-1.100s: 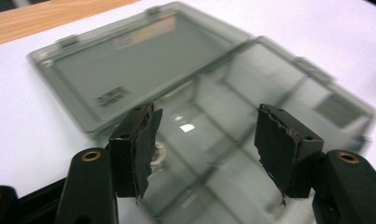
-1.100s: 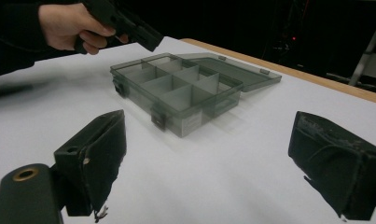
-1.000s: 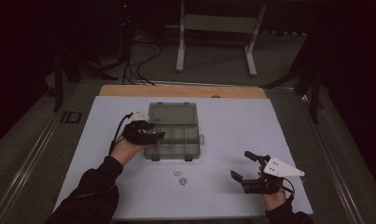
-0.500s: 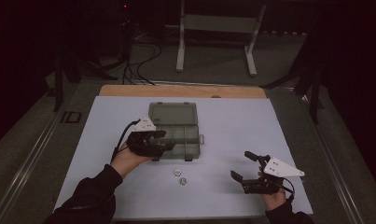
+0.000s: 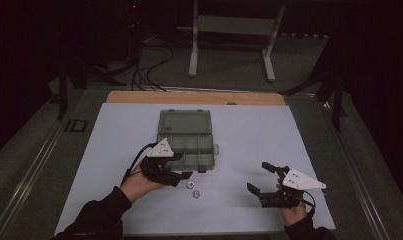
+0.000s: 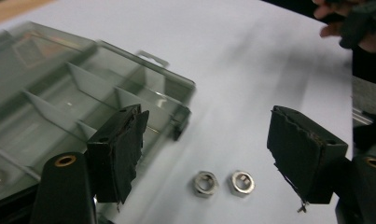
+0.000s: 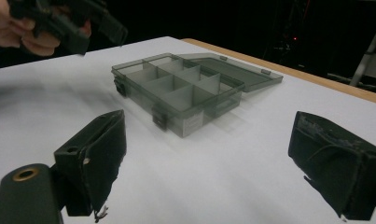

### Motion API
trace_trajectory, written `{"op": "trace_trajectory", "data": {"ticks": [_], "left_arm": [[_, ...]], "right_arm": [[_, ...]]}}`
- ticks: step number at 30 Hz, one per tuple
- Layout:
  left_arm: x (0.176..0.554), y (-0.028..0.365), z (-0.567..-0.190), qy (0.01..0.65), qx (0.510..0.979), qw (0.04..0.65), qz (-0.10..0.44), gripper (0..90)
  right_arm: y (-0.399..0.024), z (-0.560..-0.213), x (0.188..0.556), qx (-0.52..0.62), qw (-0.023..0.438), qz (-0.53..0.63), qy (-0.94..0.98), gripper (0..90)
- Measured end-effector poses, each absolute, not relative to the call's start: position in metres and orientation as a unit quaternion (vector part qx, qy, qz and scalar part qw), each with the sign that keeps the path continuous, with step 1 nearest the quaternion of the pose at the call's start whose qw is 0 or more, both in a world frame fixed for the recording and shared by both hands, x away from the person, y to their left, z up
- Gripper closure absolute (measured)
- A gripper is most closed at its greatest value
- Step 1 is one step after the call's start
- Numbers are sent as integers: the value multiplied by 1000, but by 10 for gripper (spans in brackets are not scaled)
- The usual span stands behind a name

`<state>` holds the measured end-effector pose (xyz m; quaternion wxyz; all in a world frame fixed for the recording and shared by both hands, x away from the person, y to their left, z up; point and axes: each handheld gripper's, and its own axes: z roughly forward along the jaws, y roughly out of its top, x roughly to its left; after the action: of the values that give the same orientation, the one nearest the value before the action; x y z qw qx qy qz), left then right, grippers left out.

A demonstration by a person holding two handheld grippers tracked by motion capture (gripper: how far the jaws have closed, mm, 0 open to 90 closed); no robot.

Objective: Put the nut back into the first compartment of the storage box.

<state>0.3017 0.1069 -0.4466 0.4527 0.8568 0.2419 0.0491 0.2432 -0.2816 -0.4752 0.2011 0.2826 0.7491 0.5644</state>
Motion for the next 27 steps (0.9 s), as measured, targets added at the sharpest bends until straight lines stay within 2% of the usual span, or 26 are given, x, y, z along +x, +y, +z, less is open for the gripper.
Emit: {"op": "trace_trajectory", "data": {"ticks": [7, 14, 27], "left_arm": [[297, 99, -467, 232, 869, 436, 40, 292], [296, 93, -487, 224, 882, 415, 31, 415], [300, 86, -511, 214, 900, 378, 41, 499]], "right_arm": [[-282, -475, 243, 281, 201, 565, 749, 115], [-282, -475, 243, 282, 199, 565, 749, 115], [-281, -475, 243, 280, 199, 565, 750, 115]]}}
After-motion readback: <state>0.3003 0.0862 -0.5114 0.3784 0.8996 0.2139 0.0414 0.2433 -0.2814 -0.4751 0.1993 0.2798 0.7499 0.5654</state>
